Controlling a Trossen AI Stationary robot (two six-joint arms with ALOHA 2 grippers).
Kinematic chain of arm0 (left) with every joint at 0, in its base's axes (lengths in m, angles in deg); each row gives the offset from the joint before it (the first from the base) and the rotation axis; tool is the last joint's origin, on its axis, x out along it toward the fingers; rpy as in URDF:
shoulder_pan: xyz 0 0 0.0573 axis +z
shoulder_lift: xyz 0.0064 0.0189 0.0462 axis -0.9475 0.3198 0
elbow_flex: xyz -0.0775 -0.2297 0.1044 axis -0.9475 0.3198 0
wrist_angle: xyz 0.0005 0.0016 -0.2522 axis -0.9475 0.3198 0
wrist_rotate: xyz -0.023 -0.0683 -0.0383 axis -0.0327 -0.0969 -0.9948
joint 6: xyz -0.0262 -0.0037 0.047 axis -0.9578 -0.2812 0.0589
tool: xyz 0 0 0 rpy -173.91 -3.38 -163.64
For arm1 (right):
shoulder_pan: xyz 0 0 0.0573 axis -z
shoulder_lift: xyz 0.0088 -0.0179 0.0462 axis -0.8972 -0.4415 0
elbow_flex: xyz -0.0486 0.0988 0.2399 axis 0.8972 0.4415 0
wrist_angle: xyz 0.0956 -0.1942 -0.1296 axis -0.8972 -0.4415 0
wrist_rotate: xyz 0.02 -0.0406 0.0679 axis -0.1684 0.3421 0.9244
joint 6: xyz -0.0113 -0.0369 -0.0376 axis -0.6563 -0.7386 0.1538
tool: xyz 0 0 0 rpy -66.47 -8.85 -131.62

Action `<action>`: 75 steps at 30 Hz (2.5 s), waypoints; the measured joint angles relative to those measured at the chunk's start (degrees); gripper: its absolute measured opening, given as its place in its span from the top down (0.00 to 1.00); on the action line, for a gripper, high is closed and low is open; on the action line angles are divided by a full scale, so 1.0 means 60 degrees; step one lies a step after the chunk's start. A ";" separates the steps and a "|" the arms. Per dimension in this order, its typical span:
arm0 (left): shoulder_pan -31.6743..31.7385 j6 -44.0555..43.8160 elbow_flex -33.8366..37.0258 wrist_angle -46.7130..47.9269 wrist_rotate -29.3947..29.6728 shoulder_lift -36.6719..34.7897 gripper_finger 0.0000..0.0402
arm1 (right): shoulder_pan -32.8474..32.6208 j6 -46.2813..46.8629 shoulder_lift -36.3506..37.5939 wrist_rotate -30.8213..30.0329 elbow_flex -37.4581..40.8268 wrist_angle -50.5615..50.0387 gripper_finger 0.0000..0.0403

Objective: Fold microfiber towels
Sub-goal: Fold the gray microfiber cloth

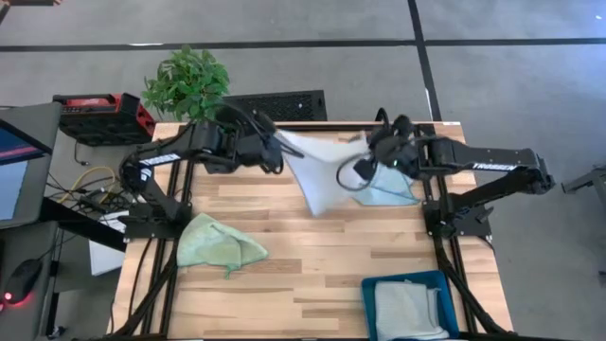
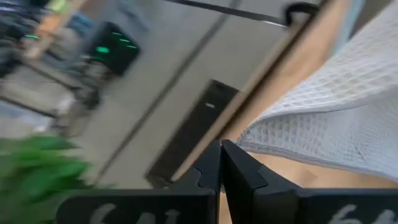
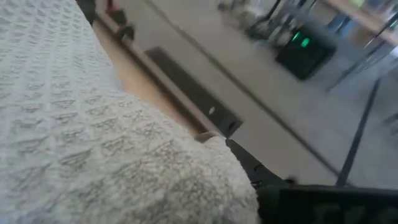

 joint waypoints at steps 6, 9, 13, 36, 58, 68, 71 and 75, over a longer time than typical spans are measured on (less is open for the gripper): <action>0.0218 0.0487 -0.0337 -0.0004 0.1968 -0.0022 1.00 | 0.0756 -0.1323 0.0000 -0.0037 -0.0509 0.1224 0.99; 0.0064 0.0808 -0.0340 0.0136 0.1729 -0.0022 1.00 | 0.0721 -0.1038 0.0004 0.0018 -0.0599 0.0841 0.99; -0.0185 0.0954 -0.0177 0.0711 0.0055 0.0020 1.00 | 0.0519 0.0055 -0.0166 0.0709 -0.0601 -0.0885 0.99; -0.2180 -0.1900 0.3539 0.0338 -0.6009 0.0189 1.00 | -0.2873 0.3277 -0.3087 0.5179 -0.0592 -0.4568 0.99; -0.3631 -0.2567 0.6269 -0.2885 -0.7517 0.0317 1.00 | -0.4693 0.5411 -0.5641 0.7569 -0.0603 -0.3446 0.92; -0.3638 -0.2502 0.6327 -0.2948 -0.7571 0.0328 1.00 | -0.4675 0.5503 -0.5803 0.8534 -0.0626 -0.3242 0.84; -0.3645 -0.2505 0.6327 -0.2948 -0.7567 0.0328 1.00 | -0.4678 0.5507 -0.5803 0.8532 -0.0626 -0.3233 0.80; -0.3653 -0.2505 0.6327 -0.2934 -0.7552 0.0328 1.00 | -0.4678 0.5507 -0.5803 0.8541 -0.0626 -0.3201 0.71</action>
